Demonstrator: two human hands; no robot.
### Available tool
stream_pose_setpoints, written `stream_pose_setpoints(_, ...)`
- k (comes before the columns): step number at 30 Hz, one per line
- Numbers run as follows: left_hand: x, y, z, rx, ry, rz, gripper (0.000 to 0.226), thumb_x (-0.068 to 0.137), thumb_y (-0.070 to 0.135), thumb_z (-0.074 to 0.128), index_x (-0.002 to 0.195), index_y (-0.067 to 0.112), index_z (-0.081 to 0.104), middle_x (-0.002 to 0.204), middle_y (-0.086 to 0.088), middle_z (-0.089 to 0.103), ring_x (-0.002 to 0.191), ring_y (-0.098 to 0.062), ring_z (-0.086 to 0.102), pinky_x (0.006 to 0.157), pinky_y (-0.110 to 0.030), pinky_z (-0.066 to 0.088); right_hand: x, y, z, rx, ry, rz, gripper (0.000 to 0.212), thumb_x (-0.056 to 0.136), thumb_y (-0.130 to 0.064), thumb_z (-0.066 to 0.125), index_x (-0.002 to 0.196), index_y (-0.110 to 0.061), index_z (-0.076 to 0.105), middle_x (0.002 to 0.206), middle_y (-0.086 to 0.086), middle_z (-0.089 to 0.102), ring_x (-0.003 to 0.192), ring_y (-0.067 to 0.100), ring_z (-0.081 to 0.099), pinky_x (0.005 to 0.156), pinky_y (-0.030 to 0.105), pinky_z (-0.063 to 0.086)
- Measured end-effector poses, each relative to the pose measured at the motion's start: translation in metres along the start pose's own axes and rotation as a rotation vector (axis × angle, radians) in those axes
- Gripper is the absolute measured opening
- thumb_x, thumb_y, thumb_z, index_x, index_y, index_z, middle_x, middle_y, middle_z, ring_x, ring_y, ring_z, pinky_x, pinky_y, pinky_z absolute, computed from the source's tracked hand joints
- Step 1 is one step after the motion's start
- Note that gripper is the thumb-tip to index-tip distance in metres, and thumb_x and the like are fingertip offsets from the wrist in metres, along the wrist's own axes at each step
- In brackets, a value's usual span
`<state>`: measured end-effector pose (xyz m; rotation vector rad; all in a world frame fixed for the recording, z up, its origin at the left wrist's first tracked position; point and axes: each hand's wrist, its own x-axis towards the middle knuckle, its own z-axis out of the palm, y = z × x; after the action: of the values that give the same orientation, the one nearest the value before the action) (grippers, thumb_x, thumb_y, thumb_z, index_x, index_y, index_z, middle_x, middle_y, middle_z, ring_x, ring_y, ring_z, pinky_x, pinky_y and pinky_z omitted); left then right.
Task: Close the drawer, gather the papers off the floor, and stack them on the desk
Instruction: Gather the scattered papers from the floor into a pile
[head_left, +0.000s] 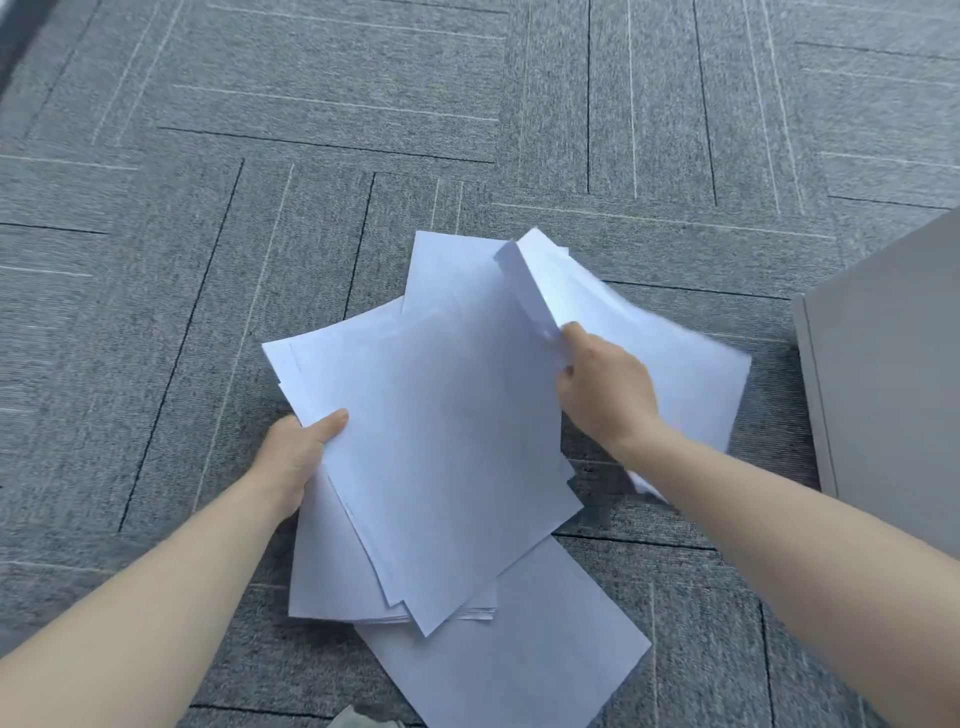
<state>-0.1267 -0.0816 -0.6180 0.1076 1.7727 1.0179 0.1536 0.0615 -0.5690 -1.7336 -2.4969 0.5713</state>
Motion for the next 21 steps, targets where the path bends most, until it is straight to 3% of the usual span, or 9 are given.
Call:
stream_pose_setpoints(4, -0.007, 0.002, 0.012, -0.021, -0.067, 0.005, 0.032, 0.093, 0.016, 0.057, 0.122, 0.002, 0.060, 0.111, -0.013, 0.069, 0.090, -0.024, 0.067, 0.079, -0.035, 0.052, -0.007, -0.065, 0.008, 0.299, -0.123, 0.037, 0.020, 0.084, -0.010, 0.048, 0.104, -0.013, 0.047, 0.076, 0.009, 0.054, 0.071, 0.034, 0.049, 0.057, 0.038, 0.040)
stream_pose_setpoints(8, -0.019, 0.004, 0.024, -0.075, -0.166, 0.005, 0.041, 0.095, 0.035, 0.051, 0.120, 0.005, 0.062, 0.107, -0.012, 0.073, 0.090, -0.024, 0.071, 0.080, -0.036, 0.054, -0.013, -0.101, 0.029, 0.472, -0.270, 0.106, 0.021, 0.083, -0.012, 0.052, 0.103, -0.018, 0.049, 0.092, 0.015, 0.064, 0.079, 0.034, 0.056, 0.061, 0.035, 0.042)
stream_pose_setpoints(10, -0.024, 0.005, 0.027, -0.070, -0.264, -0.006, 0.058, 0.083, 0.055, 0.056, 0.119, 0.010, 0.065, 0.110, -0.013, 0.073, 0.100, -0.028, 0.070, 0.087, -0.041, 0.053, -0.014, -0.111, 0.039, 0.549, -0.335, 0.149, 0.025, 0.084, -0.016, 0.054, 0.109, -0.017, 0.051, 0.094, 0.010, 0.064, 0.084, 0.033, 0.059, 0.064, 0.034, 0.046)
stream_pose_setpoints(13, -0.023, 0.002, 0.028, -0.018, -0.351, 0.041, 0.084, 0.062, 0.070, 0.070, 0.127, 0.018, 0.061, 0.125, -0.011, 0.067, 0.121, -0.031, 0.059, 0.106, -0.051, 0.039, -0.014, -0.120, 0.047, 0.657, -0.481, 0.159, 0.044, 0.089, -0.031, 0.058, 0.131, -0.022, 0.050, 0.099, -0.001, 0.063, 0.095, 0.026, 0.063, 0.076, 0.031, 0.050)
stream_pose_setpoints(15, -0.023, 0.000, 0.029, -0.014, -0.374, 0.094, 0.077, 0.063, 0.060, 0.076, 0.126, 0.017, 0.062, 0.124, -0.009, 0.068, 0.121, -0.028, 0.059, 0.107, -0.050, 0.038, -0.014, -0.116, 0.050, 0.766, -0.600, 0.175, 0.049, 0.093, -0.042, 0.056, 0.136, -0.020, 0.053, 0.114, 0.000, 0.063, 0.102, 0.024, 0.066, 0.088, 0.034, 0.050)
stream_pose_setpoints(17, -0.021, -0.001, 0.033, -0.010, -0.297, 0.123, 0.058, 0.069, 0.037, 0.080, 0.119, 0.013, 0.066, 0.118, -0.009, 0.071, 0.112, -0.026, 0.065, 0.101, -0.044, 0.045, -0.012, -0.104, 0.051, 0.902, -0.642, 0.253, 0.034, 0.094, -0.033, 0.054, 0.122, -0.016, 0.065, 0.110, 0.000, 0.065, 0.090, 0.022, 0.066, 0.082, 0.035, 0.051)
stream_pose_setpoints(19, -0.018, -0.005, 0.037, 0.021, -0.149, 0.125, 0.039, 0.074, 0.014, 0.078, 0.111, 0.009, 0.068, 0.111, -0.012, 0.073, 0.098, -0.025, 0.069, 0.090, -0.038, 0.051, -0.003, -0.083, 0.049, 0.858, -0.485, 0.326, 0.029, 0.091, -0.020, 0.052, 0.117, -0.019, 0.064, 0.106, 0.001, 0.066, 0.083, 0.021, 0.065, 0.078, 0.037, 0.053)
stream_pose_setpoints(21, -0.013, -0.010, 0.039, 0.121, -0.015, 0.097, 0.034, 0.073, 0.004, 0.076, 0.106, 0.005, 0.069, 0.106, -0.015, 0.073, 0.092, -0.027, 0.070, 0.087, -0.041, 0.055, 0.010, -0.054, 0.042, 0.597, -0.250, 0.387, 0.037, 0.088, -0.018, 0.053, 0.124, -0.021, 0.059, 0.110, 0.003, 0.065, 0.095, 0.024, 0.064, 0.084, 0.036, 0.051)
